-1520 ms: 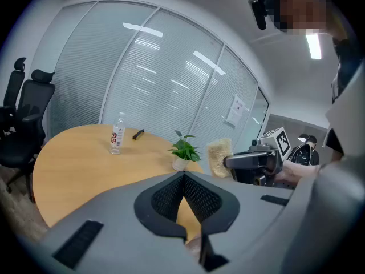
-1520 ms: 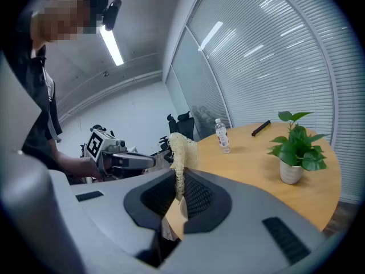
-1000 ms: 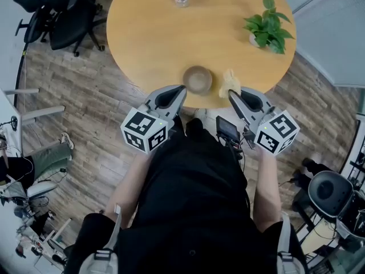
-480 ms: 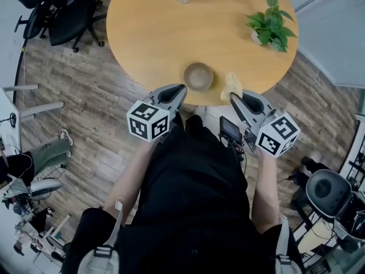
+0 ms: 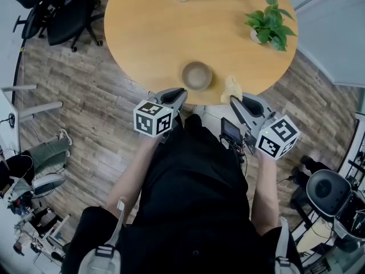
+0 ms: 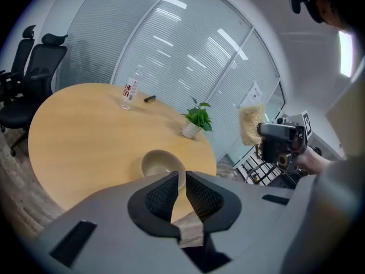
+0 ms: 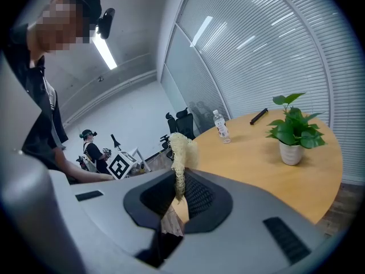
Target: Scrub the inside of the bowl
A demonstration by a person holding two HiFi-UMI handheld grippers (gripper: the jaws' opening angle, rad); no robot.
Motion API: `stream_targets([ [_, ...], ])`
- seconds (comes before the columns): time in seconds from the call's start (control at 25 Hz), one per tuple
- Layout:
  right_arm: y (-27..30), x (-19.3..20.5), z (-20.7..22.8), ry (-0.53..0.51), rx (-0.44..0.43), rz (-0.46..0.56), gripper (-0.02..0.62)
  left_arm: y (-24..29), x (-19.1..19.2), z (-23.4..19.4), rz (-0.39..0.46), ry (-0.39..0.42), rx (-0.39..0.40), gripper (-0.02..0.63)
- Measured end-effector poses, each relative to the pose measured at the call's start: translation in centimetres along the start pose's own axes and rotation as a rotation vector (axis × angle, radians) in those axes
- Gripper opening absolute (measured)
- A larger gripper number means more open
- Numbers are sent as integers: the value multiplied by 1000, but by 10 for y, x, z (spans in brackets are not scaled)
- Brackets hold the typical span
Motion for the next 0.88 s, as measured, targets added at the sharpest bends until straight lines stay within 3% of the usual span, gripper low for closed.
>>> stream_targets([
  [0.28,1,3,-1,-2,-5,-20,37,13,20,-14,-21,-138,-6,88],
  [0.6,-2,5,2,1,11,-37,37,25,36,-39,36,-375,-81,134],
  [0.88,-3,5,3,3,18,-50,37,36,45,-52,93,-624,-91,150],
])
Point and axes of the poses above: the fingertips, and each gripper's own axes: y forward along the fingers, z to its right, x out of its underside, the point moved 6 cm from there along -y, backward along the fingers, and after that the axes turned 9 degrees about z, right-handed, at the moved point
